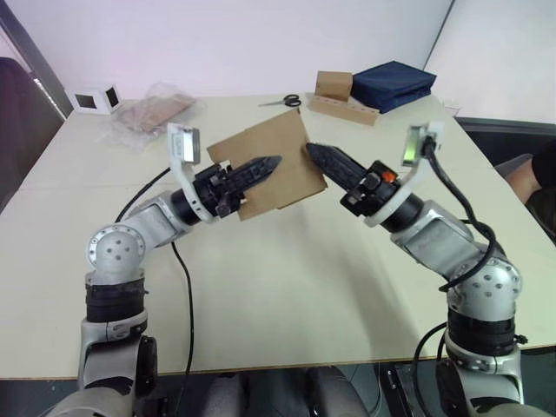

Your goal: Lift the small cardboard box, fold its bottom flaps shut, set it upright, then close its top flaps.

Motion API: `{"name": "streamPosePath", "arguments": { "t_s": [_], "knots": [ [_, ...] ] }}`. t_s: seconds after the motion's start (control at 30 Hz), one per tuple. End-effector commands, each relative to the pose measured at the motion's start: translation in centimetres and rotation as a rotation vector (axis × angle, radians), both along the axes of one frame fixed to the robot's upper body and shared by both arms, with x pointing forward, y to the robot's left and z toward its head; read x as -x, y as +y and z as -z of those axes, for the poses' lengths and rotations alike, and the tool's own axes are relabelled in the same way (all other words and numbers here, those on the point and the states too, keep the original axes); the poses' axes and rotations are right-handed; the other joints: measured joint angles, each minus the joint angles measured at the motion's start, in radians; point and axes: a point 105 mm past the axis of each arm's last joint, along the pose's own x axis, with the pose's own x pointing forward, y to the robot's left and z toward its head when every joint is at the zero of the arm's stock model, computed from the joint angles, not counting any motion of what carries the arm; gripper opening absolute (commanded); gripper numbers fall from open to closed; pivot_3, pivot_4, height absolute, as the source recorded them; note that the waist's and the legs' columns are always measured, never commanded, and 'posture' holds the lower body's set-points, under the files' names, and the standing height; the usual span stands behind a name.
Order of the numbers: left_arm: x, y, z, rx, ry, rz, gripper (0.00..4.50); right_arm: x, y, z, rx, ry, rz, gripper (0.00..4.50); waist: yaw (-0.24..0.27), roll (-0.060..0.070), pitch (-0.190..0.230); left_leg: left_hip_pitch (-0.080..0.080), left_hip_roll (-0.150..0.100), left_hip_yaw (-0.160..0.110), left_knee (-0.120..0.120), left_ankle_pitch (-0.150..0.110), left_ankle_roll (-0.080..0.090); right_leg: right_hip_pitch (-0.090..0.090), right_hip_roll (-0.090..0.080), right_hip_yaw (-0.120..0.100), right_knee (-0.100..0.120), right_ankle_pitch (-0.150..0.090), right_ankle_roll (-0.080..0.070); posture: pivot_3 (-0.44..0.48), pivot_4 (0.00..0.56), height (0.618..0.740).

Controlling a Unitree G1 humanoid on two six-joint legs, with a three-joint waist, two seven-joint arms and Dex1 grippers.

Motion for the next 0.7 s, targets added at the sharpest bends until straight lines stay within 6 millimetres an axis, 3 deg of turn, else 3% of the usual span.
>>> {"name": "streamPosePath", "arguments": {
  "t_s": [0.03,0.2,0.4,0.7],
  "knots": [
    [0.9,0.3,-1.4,0.011,-0.065,0.015,0.0,0.4,-1.4,-1.2,0.008,-0.059,0.017,1.62,0.0,0.0,0.0,0.0,0.0,0.0,0.0,0.0,0.0,0.0,0.0,0.0,0.0,0.0,0.0,0.0,0.15,0.74],
    [1.5,0.2,-0.4,-0.068,-0.089,0.024,0.0,0.5,-3.0,-1.1,0.092,-0.083,0.054,1.62,0.0,0.0,0.0,0.0,0.0,0.0,0.0,0.0,0.0,0.0,0.0,0.0,0.0,0.0,0.0,0.0,0.15,0.74],
    [1.4,0.3,2.3,-0.274,-0.109,0.029,0.0,1.9,-4.6,0.0,0.27,-0.083,0.049,1.62,0.002,-0.001,0.0,0.0,0.0,0.0,-0.001,0.0,0.0,0.0,0.0,0.0,-0.001,0.0,0.0,0.0,0.15,0.74],
    [-1.3,1.1,2.2,-0.879,-0.305,0.227,0.0,4.0,-3.3,4.2,0.501,-0.061,-0.055,1.62,0.003,-0.002,0.002,-0.001,0.0,0.001,-0.001,0.0,0.001,0.0,0.001,0.0,-0.003,0.0,0.0,0.0,0.15,0.74]
  ]
}}
